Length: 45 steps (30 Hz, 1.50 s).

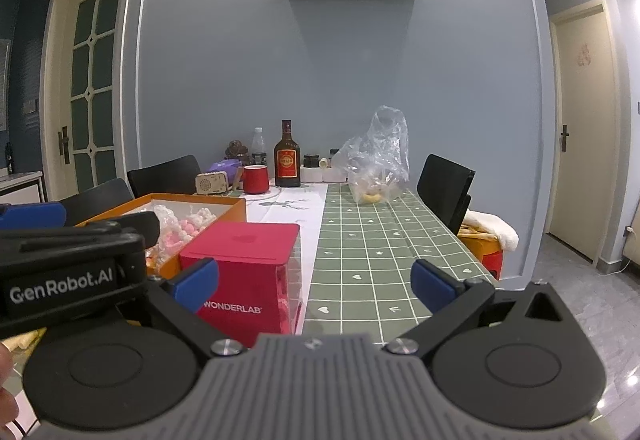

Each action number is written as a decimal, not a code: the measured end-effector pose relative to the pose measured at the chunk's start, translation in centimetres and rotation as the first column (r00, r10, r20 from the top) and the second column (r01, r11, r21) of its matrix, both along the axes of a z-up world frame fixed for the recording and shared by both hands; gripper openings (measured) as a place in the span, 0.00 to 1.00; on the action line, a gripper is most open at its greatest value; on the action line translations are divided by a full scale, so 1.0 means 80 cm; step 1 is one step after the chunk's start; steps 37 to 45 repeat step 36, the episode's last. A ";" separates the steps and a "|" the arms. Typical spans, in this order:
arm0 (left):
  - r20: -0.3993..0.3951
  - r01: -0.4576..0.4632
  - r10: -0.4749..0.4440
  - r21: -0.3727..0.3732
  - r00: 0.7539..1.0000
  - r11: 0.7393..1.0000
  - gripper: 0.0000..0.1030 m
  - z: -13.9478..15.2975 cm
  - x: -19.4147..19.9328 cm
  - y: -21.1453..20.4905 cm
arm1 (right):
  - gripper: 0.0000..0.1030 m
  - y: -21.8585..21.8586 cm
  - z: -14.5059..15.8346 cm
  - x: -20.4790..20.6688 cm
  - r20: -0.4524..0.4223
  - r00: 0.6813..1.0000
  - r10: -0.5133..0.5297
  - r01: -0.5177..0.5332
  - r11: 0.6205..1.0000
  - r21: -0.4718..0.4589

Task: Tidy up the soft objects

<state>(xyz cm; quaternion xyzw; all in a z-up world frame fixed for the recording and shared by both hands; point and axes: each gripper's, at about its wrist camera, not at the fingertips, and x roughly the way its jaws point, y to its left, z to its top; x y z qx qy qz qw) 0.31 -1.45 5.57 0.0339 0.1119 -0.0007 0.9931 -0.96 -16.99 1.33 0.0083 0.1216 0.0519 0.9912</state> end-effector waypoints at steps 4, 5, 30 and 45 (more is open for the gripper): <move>-0.001 -0.005 0.005 0.002 1.000 1.000 0.95 0.001 0.002 0.000 | 0.97 -0.001 0.000 0.004 -0.006 1.000 0.008 -0.008 1.000 0.003; -0.002 -0.007 0.007 0.002 1.000 1.000 0.95 0.001 0.003 0.001 | 0.97 -0.001 0.000 0.005 -0.008 1.000 0.009 -0.009 1.000 0.002; -0.018 -0.004 0.004 -0.015 1.000 1.000 0.95 -0.013 0.004 0.008 | 0.97 0.003 -0.011 0.011 -0.020 1.000 0.008 -0.008 1.000 -0.021; -0.023 -0.004 0.004 -0.015 1.000 1.000 0.94 -0.018 0.004 0.011 | 0.97 0.006 -0.013 0.018 -0.028 1.000 0.007 -0.008 1.000 -0.030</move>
